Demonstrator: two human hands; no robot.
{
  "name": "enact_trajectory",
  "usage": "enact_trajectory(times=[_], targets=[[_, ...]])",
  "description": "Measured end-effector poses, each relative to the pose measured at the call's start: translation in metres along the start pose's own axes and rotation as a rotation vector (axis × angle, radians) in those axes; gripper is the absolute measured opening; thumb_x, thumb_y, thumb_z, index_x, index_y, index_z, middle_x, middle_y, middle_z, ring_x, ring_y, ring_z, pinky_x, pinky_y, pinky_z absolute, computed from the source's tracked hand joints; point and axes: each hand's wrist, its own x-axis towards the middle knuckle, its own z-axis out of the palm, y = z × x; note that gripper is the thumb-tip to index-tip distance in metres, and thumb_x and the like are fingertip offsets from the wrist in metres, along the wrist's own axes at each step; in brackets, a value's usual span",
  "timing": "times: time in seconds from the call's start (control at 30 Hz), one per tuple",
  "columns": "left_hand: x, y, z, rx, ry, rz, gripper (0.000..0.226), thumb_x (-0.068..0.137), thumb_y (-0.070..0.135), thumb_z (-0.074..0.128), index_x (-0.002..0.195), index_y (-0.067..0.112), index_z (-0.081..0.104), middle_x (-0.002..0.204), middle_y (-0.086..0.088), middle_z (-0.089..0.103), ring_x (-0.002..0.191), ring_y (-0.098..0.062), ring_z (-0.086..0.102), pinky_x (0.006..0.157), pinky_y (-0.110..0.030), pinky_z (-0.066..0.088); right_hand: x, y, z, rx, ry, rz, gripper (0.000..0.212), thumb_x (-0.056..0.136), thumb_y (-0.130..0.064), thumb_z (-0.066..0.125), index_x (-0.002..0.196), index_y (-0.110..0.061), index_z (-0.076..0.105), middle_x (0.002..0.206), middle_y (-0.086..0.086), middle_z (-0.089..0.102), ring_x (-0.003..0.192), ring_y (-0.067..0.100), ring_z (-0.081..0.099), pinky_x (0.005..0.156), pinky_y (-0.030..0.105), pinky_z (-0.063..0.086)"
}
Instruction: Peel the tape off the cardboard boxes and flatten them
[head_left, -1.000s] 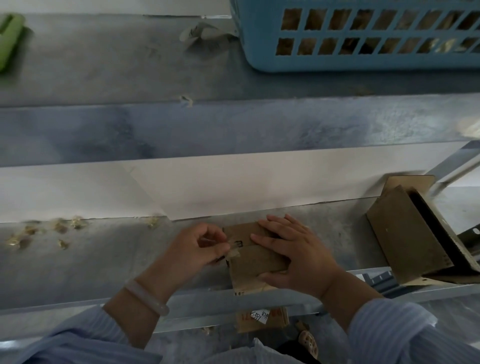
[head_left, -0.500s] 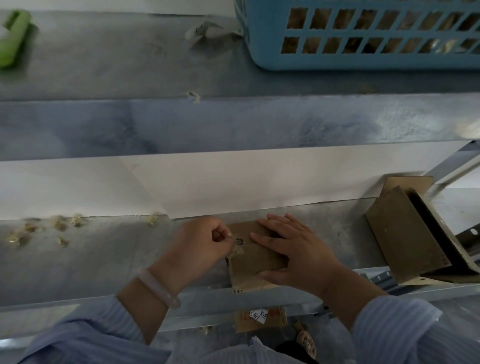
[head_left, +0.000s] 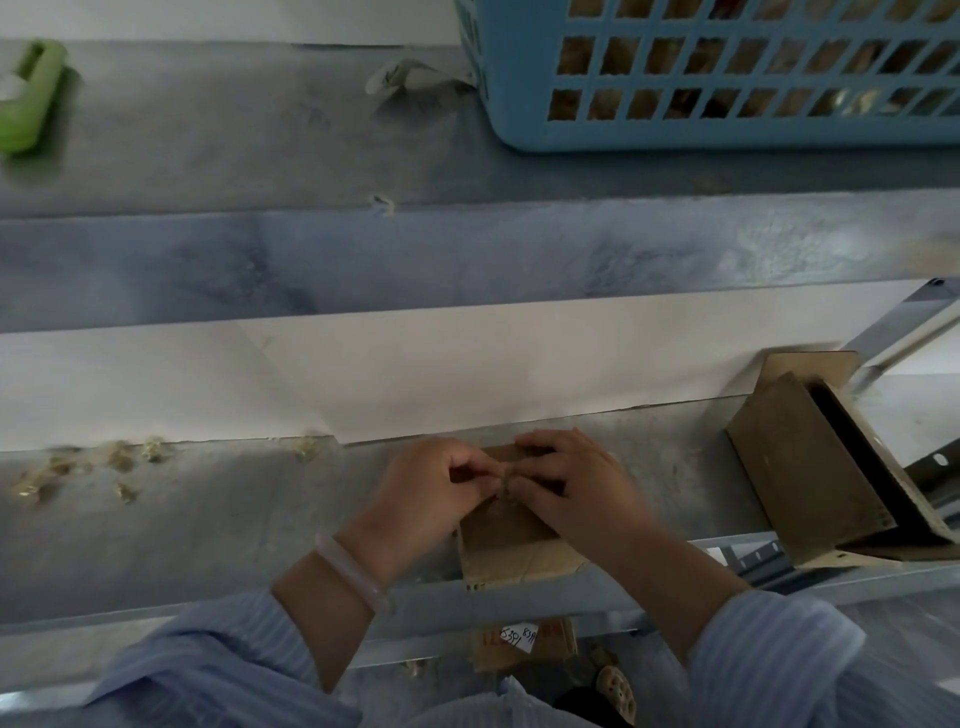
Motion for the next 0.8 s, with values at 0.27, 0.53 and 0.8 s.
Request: enact_trajectory(times=[0.27,0.53,0.8], targets=[[-0.001,-0.010,0.006,0.194,0.064,0.205,0.021,0.074,0.025,0.081,0.086,0.025,0.063,0.081,0.015,0.059,0.075,0.000,0.057,0.065,-0.012,0.043,0.003,-0.006,0.011,0.027,0.087,0.083,0.004,0.084,-0.029,0.070,0.086,-0.031,0.071,0.119,-0.018,0.058,0.114,0.004,0.048,0.100,0.022,0.029],[-0.012,-0.023,0.015,0.208,0.145,0.285,0.029,0.076,0.022,0.078,0.097,0.022,0.059,0.095,0.018,0.049,0.087,-0.002,0.052,0.073,-0.010,0.041,-0.004,-0.001,0.013,0.137,0.198,0.081,0.009,0.088,-0.011,0.064,0.085,-0.019,0.061,0.110,-0.012,0.060,0.100,0.001,0.050,0.088,0.013,0.041],[-0.011,-0.020,0.012,0.229,0.073,0.237,0.027,0.080,0.027,0.076,0.107,0.023,0.069,0.106,0.015,0.050,0.095,-0.002,0.054,0.084,-0.015,0.046,-0.003,-0.003,-0.002,0.578,0.453,0.491,0.008,0.095,-0.019,0.060,0.087,-0.022,0.062,0.082,-0.010,0.068,0.075,0.005,0.063,0.056,0.012,0.045]])
